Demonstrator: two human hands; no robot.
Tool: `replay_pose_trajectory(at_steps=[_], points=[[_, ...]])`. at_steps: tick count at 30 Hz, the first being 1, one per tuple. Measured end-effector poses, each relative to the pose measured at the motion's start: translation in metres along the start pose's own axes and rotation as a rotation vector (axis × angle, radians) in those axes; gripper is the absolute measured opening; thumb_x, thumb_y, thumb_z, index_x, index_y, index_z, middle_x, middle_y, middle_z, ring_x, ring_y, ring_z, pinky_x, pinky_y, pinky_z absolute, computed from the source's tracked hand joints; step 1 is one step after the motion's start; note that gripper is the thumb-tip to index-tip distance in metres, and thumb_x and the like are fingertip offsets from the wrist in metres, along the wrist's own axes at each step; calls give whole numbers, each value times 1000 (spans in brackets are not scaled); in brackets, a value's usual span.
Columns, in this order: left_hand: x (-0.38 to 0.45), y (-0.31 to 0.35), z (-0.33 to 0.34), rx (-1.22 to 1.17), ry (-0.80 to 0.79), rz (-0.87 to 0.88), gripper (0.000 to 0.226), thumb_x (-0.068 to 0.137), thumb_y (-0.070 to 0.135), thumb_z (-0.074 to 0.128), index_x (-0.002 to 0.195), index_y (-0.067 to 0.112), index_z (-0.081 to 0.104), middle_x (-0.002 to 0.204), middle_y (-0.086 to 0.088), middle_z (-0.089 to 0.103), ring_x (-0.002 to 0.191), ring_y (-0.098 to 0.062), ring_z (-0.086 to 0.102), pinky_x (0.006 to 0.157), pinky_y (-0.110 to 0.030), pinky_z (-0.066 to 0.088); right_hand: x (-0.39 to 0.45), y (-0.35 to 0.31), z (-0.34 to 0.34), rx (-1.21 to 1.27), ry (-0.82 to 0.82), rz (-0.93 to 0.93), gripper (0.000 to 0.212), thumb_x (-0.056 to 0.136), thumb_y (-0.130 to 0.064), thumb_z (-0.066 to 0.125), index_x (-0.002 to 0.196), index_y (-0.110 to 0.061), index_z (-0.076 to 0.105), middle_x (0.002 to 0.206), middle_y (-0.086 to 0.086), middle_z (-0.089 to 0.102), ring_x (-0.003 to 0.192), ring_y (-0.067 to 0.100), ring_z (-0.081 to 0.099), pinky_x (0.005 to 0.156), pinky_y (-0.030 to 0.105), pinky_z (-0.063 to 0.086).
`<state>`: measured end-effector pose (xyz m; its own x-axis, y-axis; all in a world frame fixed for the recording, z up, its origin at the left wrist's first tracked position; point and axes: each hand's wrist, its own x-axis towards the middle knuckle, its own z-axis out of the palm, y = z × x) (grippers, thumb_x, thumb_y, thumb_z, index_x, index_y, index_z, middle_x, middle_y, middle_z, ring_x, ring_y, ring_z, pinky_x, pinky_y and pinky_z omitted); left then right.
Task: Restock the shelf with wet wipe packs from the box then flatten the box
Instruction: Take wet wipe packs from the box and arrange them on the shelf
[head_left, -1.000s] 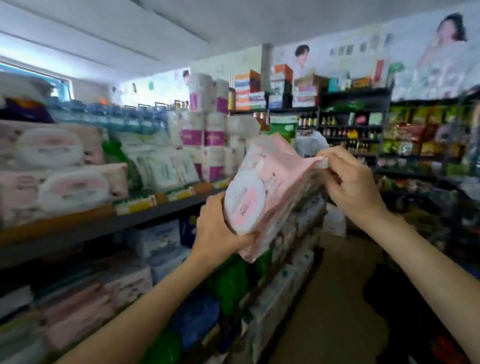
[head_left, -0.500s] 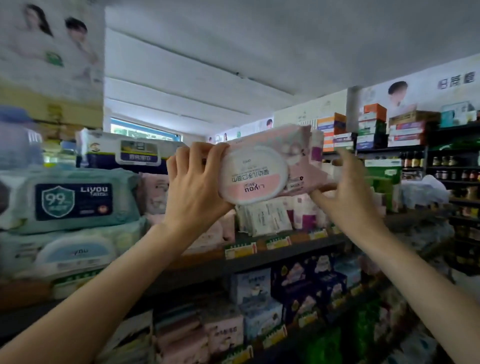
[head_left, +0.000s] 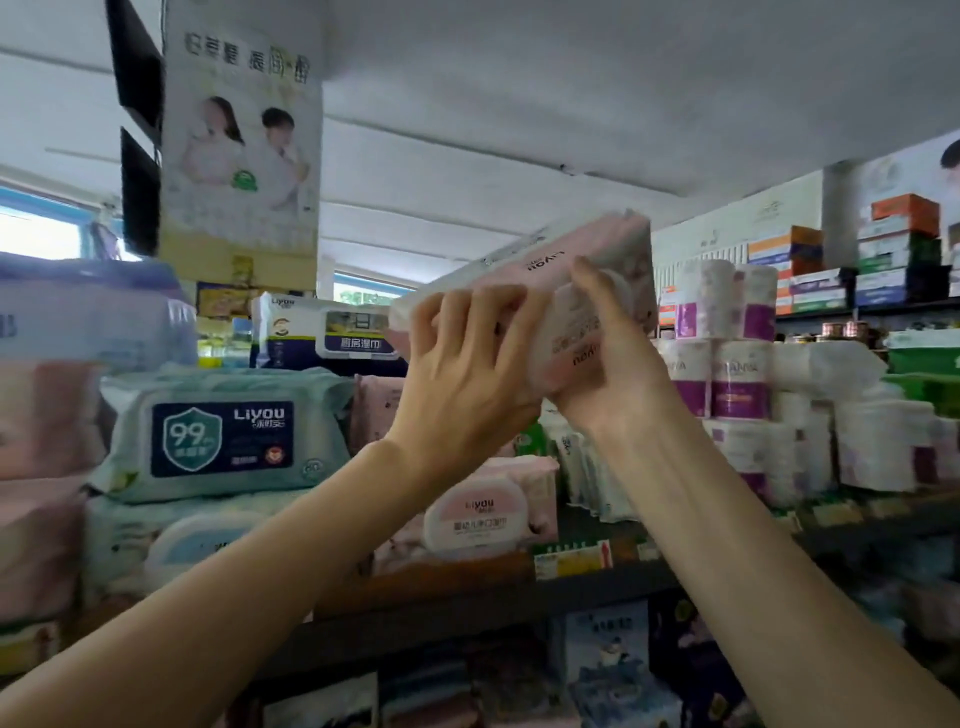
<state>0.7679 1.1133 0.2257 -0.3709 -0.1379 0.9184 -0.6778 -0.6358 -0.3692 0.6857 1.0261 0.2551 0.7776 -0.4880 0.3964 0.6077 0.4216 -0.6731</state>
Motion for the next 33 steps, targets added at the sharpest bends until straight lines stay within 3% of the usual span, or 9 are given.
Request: replay_pose_trajectory(at_steps=[3,5,8,10,15,18,23,29,33], points=[[-9,-12,-3,-302,-193,-24,60,72,45,62,120,16,40,115,1,40,102,-15,40,89,-32,36,26,11,-3,-201,169,-126,68,63,-36,77,121,-11,53,107,5,63,95,20,61,64,27,51],[-14,-34,-11,-466,-305,-153,57,75,43,55,122,15,41,111,7,43,102,-4,40,92,-30,41,39,13,-7,-541,273,-458,75,63,-33,80,123,-8,44,109,1,55,97,18,56,68,22,47],[-19,-69,-20,-359,-226,-393,51,76,31,51,120,5,45,108,4,45,98,0,37,90,-22,35,47,7,-13,-1336,73,-1054,88,55,-35,85,123,-7,37,109,6,51,93,17,50,66,21,40],[-21,-76,-23,-312,-190,-526,50,74,21,51,120,2,44,108,4,41,97,0,35,88,-15,29,52,6,-15,-1720,-164,-1215,94,47,-39,86,122,-11,35,110,13,56,93,27,57,68,28,41],[-22,-58,-19,-331,-373,-454,44,77,18,49,120,10,49,113,3,52,107,-14,48,95,-30,35,58,42,-17,-2226,-662,-894,90,65,-47,74,136,-18,26,130,-1,41,115,19,47,85,33,45],[-34,-56,-14,-139,-652,-272,35,83,26,49,118,19,52,114,3,57,112,-17,50,100,-31,27,59,56,-28,-2192,-753,-837,89,66,-46,72,136,-17,25,130,-1,39,116,19,43,87,35,44],[-52,-50,-14,30,-706,-174,43,76,19,63,118,12,54,115,-7,59,111,-30,54,96,-43,40,58,58,-33,-2182,-744,-813,93,68,-43,73,140,-16,20,140,2,29,129,22,29,108,40,28],[-56,-34,-28,-3,-649,-179,37,77,22,58,112,13,57,118,-9,55,112,-26,44,94,-44,40,38,47,-56,-2044,-442,-703,100,72,-50,69,146,-18,11,149,4,16,137,24,15,114,42,13],[-79,6,-28,-237,-641,-114,34,72,24,44,99,12,60,106,-9,58,101,-21,39,85,-33,33,1,20,-97,-1909,-173,-648,69,81,-43,64,136,-15,34,137,7,32,128,25,29,106,37,24]])
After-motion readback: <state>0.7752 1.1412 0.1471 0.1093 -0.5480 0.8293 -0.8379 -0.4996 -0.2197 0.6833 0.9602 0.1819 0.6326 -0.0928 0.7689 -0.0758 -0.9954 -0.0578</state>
